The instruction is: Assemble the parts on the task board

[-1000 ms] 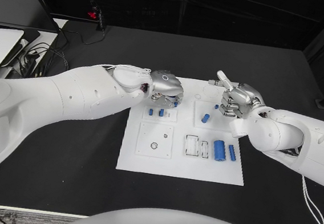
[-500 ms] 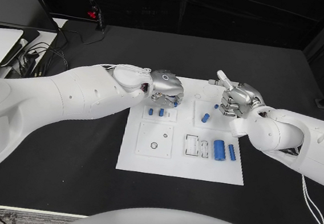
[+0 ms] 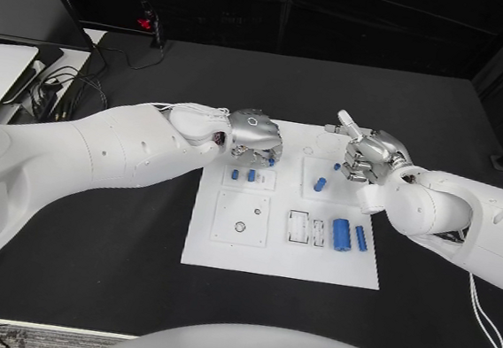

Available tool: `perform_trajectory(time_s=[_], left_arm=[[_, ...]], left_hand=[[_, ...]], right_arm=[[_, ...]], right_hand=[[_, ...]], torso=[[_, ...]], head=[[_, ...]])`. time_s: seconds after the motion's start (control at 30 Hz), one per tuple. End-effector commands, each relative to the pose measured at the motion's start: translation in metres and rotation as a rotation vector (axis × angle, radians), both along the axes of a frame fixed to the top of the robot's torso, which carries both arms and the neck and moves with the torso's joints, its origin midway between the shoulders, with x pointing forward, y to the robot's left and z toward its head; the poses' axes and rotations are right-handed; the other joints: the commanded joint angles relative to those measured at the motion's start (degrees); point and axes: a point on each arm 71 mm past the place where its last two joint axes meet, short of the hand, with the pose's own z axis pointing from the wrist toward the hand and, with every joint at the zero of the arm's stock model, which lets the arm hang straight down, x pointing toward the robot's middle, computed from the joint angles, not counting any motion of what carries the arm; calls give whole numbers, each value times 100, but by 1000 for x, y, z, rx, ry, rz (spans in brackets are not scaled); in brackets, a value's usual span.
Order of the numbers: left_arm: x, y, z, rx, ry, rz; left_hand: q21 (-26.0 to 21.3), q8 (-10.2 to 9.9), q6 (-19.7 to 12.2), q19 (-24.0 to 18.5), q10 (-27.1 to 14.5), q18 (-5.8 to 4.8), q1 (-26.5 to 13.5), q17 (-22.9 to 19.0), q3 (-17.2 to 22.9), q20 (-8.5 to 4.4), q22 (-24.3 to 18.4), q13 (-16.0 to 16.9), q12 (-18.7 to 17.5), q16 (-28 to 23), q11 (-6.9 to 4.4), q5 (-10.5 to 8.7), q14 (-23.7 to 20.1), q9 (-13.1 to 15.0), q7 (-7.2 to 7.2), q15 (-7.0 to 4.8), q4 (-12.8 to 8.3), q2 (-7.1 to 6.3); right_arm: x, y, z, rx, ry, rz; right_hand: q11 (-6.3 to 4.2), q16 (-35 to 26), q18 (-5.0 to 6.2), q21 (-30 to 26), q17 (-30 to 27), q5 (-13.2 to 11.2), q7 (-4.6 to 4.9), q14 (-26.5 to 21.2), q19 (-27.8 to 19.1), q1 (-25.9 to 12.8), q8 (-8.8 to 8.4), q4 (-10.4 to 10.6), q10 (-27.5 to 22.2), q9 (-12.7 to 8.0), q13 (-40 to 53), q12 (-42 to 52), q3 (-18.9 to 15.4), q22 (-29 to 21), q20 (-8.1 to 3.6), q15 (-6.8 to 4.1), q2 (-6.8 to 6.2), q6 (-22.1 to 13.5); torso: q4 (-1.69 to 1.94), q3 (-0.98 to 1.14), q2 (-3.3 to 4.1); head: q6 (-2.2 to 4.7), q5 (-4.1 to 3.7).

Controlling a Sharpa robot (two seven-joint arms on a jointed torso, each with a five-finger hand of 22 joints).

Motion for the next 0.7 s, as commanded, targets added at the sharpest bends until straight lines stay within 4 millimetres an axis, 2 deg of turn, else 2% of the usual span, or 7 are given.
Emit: perform_trajectory(time_s=[0.03, 0.3, 0.53, 0.7], left_arm=[[-3, -1, 13, -70, -98, -61], [-4, 14, 26, -86, -123, -61], [-4, 35, 27, -70, -98, -35], [-6, 47, 26, -51, -69, -16]], left_hand=[[23, 36, 92, 149, 55, 24, -65, 1510, 38, -40, 1193, -5, -37, 5, 6, 19, 602, 31, 9, -1, 13, 1], [41, 28, 96, 163, 75, 19, -60, 1510, 61, -38, 1201, -7, -58, 5, 1, 29, 602, 31, 3, -1, 3, -2], [42, 27, 102, 164, 84, 19, -66, 1510, 70, -37, 1202, -7, -67, 5, 2, 27, 602, 31, 3, 0, 7, -1], [38, 18, 96, 163, 88, 20, -76, 1510, 76, -35, 1201, -8, -82, 5, 8, 23, 602, 29, 8, 4, 10, -10]], right_arm=[[0, 1, 1, 2, -10, 3], [1, 0, 1, 1, -10, 1], [1, -1, 1, 1, -10, 1], [1, -2, 1, 0, -10, -1]], right_hand=[[50, 14, -41, 19, 1509, 5, 21, 606, 597, 12, 20, -4, 597, -4, 1491, 11, -31, 1510, 52, 32, 48, 35], [50, 14, -41, 19, 1509, 5, 21, 606, 597, 13, 20, -5, 597, -4, 1491, 11, -31, 1510, 52, 32, 49, 35], [50, 14, -41, 19, 1509, 5, 21, 606, 597, 13, 20, -5, 597, -4, 1491, 11, -31, 1510, 52, 32, 49, 35], [51, 14, -41, 19, 1509, 10, 22, 606, 597, 17, 20, -7, 597, -4, 1491, 11, -30, 1510, 54, 34, 53, 34]], torso=[[7, 4, -7], [6, 7, -4], [17, 5, -2], [10, -3, 1]], head=[[12, 2], [31, 25], [35, 33], [24, 42]])
